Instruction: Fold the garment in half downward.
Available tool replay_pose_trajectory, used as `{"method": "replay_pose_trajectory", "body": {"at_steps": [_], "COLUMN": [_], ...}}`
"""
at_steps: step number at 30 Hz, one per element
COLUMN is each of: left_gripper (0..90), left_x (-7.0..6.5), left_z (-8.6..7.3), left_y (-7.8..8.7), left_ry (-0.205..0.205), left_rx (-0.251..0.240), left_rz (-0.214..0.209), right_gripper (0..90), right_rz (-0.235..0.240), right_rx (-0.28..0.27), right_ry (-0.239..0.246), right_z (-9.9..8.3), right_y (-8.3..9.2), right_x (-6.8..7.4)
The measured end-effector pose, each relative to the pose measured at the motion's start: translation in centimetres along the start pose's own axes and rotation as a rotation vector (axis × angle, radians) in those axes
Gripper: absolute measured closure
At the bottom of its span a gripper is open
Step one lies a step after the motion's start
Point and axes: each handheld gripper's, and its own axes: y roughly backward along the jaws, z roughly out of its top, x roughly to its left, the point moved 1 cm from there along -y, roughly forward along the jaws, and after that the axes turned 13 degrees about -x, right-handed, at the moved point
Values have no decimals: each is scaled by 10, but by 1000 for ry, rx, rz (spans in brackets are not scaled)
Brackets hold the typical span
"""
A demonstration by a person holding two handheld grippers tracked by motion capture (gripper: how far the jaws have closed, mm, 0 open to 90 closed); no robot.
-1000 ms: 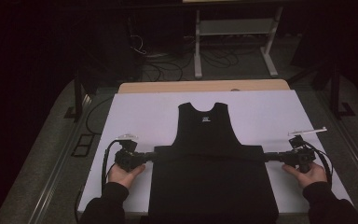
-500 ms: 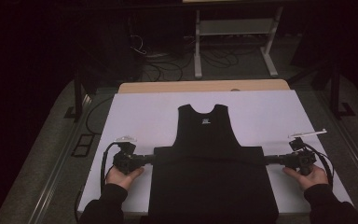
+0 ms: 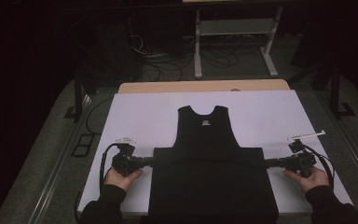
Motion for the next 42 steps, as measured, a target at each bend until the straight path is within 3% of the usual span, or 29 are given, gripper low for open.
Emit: {"method": "replay_pose_trajectory", "body": {"at_steps": [25,31,35,42], "left_gripper": [845,633,457,284], "left_x": [0,0,2,1], "left_z": [-2,0,2,4], "left_y": [0,2,4,7], "left_ry": [14,-1,-16,-49], "left_rx": [11,-26,-39,-69], "left_rz": [-2,-9,-20,-30], "right_gripper": [824,666,540,310], "right_rz": [16,-26,-41,-70], "right_rx": [13,-12,-43,-76], "right_ry": [-49,-30,8,57], "right_z": [-4,-3,-1,2], "right_y": [3,6,8,8], "right_x": [-1,-2,-1,2]}}
